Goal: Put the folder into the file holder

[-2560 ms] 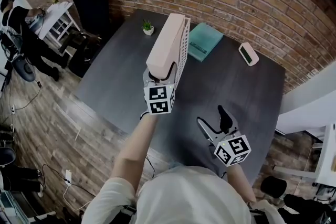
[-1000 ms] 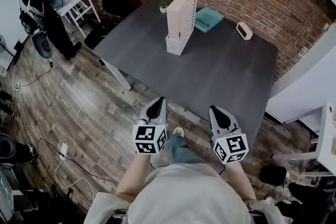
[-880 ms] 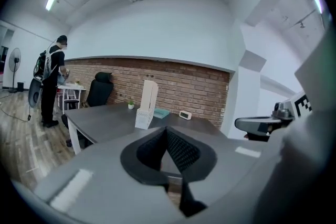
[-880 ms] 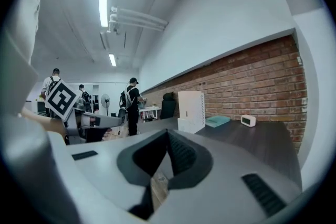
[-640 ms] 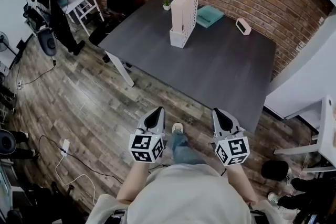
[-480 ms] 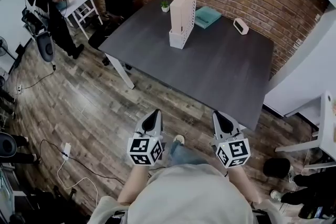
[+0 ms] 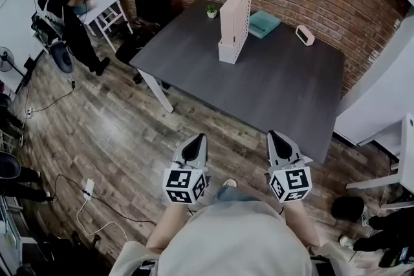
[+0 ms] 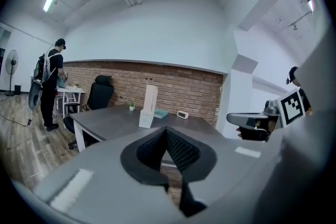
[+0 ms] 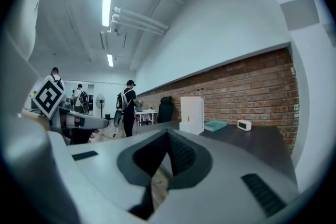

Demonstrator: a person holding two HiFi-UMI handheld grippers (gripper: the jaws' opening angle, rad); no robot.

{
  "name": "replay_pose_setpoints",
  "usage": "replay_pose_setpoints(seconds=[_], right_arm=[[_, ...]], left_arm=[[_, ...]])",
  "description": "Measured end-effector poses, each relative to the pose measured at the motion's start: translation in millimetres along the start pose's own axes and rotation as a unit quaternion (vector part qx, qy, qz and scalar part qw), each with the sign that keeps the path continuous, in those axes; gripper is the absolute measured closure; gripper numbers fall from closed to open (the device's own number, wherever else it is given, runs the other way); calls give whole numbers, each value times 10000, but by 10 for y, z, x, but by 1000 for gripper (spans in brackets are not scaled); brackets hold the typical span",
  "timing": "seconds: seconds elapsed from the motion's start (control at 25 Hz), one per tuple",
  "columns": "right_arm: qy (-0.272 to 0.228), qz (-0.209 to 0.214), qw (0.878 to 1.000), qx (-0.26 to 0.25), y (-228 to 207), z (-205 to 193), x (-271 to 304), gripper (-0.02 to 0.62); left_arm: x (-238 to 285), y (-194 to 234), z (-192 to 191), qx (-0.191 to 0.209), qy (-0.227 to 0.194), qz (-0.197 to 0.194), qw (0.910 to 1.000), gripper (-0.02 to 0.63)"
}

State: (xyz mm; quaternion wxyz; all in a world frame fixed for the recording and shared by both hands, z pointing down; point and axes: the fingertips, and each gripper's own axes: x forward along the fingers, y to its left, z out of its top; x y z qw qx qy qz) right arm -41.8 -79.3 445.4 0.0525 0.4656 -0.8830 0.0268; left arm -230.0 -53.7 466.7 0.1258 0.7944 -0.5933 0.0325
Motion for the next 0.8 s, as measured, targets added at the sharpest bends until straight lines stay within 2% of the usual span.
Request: replay_pose_setpoints(seconds=[0.36,0.8], right_arm=[[-41,89,9999,-25,109,20,-136,594],[-30,103,9999,29,47,-4,-495,594]], left_arm=[[-136,17,-86,-257,-5,126,9996,595],[-307,-151,-166,-340,56,253,9991,595]])
